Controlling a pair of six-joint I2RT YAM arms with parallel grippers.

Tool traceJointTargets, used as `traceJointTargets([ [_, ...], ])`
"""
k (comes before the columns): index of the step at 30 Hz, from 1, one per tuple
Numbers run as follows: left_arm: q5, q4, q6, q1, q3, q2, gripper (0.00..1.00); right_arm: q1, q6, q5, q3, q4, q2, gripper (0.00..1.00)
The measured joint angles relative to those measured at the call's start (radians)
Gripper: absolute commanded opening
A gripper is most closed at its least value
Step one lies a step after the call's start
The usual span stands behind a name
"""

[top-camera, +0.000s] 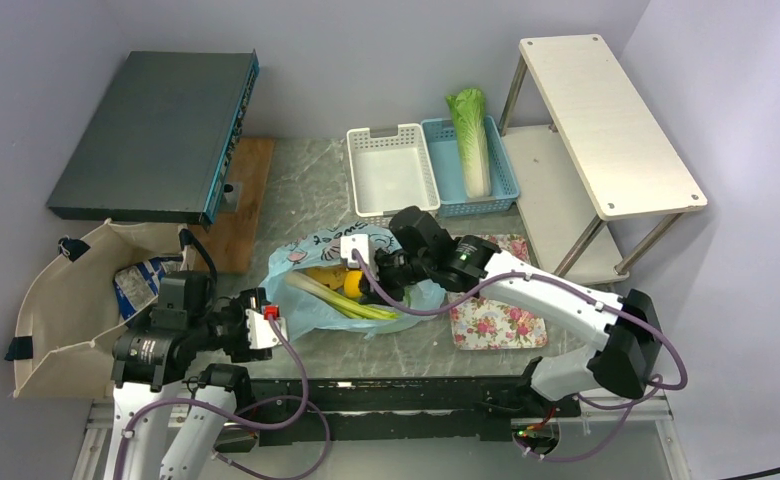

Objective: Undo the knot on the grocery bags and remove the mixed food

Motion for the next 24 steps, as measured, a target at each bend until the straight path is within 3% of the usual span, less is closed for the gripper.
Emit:
traceJointTargets([
  [9, -0.001, 0.035, -0.039, 0.0, 0.006, 0.0, 0.71, -0.004, 0.057, 0.146, -0.01, 0.18, 0.167, 0.34],
  [20, -0.001, 0.076, -0.084, 0.0, 0.006, 0.0, 0.73, 0.005, 0.034, 0.216, -0.071, 0.203, 0.343, 0.66],
  [24, -0.001, 0.086, -0.091, 0.0, 0.005, 0.0, 0.74, 0.017, 0.036, 0.22, -0.083, 0.215, 0.36, 0.7],
])
